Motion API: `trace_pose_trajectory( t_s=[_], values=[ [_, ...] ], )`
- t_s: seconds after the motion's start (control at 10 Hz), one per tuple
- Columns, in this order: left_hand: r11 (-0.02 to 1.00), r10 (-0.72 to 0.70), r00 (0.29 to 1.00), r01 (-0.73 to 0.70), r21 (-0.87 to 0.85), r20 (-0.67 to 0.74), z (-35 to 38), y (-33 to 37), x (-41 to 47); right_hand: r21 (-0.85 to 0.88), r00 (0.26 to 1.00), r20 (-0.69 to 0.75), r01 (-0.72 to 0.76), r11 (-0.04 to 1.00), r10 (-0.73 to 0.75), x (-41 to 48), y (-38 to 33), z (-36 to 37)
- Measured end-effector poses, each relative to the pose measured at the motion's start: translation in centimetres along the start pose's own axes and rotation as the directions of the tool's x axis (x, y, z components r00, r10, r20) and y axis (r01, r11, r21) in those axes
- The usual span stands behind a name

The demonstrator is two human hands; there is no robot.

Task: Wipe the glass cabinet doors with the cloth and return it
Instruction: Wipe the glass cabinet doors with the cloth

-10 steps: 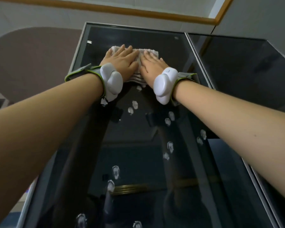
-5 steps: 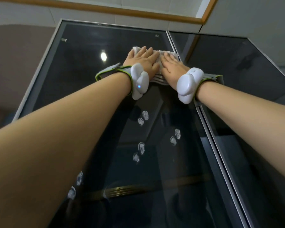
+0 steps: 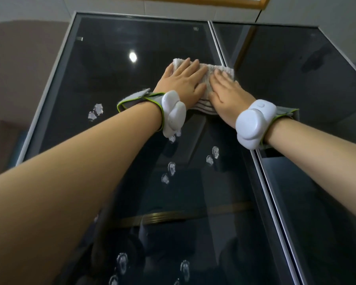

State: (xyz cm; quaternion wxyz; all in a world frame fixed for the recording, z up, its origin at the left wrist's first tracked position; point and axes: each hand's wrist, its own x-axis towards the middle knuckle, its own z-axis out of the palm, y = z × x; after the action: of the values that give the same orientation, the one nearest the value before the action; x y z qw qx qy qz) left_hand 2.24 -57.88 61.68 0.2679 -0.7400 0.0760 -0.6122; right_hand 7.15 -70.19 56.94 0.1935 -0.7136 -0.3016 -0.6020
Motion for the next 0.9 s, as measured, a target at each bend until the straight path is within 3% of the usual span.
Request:
trace_pose_trajectory(
  t_s=[0.2, 0.5, 0.9],
  values=[
    [1.000, -0.029, 0.999, 0.029, 0.010, 0.040, -0.6, -0.2, -0.7, -0.074, 1.000, -0.006, 0.029, 0.997, -0.029, 0.7, -0.9, -0.6],
    [0.998, -0.069, 0.996, 0.069, 0.002, 0.059, -1.3, -2.5, -2.4, -0.042, 0.999, -0.004, 0.047, 0.998, -0.047, 1.4, -3.3, 0.5],
    [0.993, -0.115, 0.992, 0.116, -0.011, 0.049, -3.6, -9.5, -6.8, -0.022, 0.993, -0.035, 0.111, 0.994, -0.112, 3.0, -11.2, 2.1]
  ],
)
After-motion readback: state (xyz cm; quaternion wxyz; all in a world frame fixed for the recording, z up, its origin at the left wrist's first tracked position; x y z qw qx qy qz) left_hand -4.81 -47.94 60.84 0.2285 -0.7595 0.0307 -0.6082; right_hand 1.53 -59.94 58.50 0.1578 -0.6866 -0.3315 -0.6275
